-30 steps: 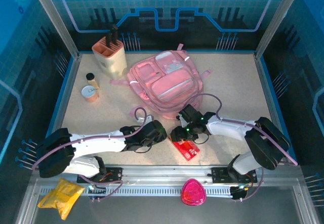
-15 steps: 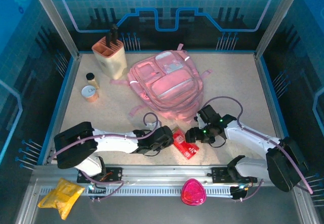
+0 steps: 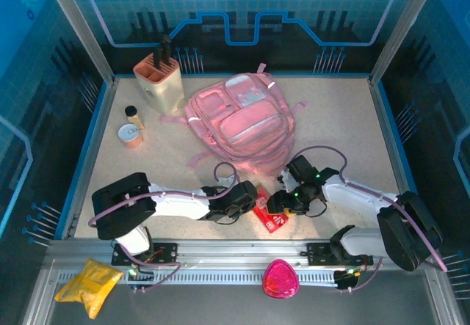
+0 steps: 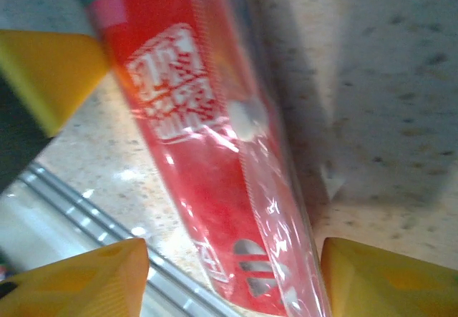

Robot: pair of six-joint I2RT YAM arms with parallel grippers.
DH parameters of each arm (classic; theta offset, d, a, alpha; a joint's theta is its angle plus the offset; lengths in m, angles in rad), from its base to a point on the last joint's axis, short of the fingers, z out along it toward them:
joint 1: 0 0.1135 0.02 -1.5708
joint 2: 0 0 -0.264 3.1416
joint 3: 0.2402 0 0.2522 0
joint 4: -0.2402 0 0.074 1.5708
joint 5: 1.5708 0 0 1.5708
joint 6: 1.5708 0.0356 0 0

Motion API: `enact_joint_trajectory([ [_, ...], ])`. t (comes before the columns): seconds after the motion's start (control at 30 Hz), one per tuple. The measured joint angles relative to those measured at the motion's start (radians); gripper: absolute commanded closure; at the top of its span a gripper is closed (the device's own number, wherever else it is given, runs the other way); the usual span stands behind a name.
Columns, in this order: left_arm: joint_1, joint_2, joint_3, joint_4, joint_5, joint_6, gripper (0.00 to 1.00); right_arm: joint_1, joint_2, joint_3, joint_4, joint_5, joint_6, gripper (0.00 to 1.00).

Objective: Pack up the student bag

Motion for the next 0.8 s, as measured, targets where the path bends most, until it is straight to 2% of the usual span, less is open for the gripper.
enact_joint_trajectory([
  [0.2,0.003,0.007,-0.006,0.019,-0.001,-0.028,0.9,0.0,0.002,-0.003,0.016,-0.068,-0.024,0.54],
  [0.37,0.003,0.006,-0.007,0.019,-0.004,-0.035,0.91,0.0,0.019,-0.012,0.023,-0.069,-0.036,0.72],
  [0.5,0.003,0.005,-0.007,0.018,-0.005,-0.034,0.91,0.0,0.022,-0.019,0.023,-0.064,-0.042,0.91],
  [0.63,0.003,0.003,-0.007,0.018,-0.008,-0.031,0.89,0.0,0.005,-0.026,0.023,-0.059,-0.04,1.0],
  [0.8,0.003,-0.02,-0.006,-0.024,-0.018,0.023,0.75,-0.011,-0.057,-0.026,0.024,-0.057,-0.038,1.0],
])
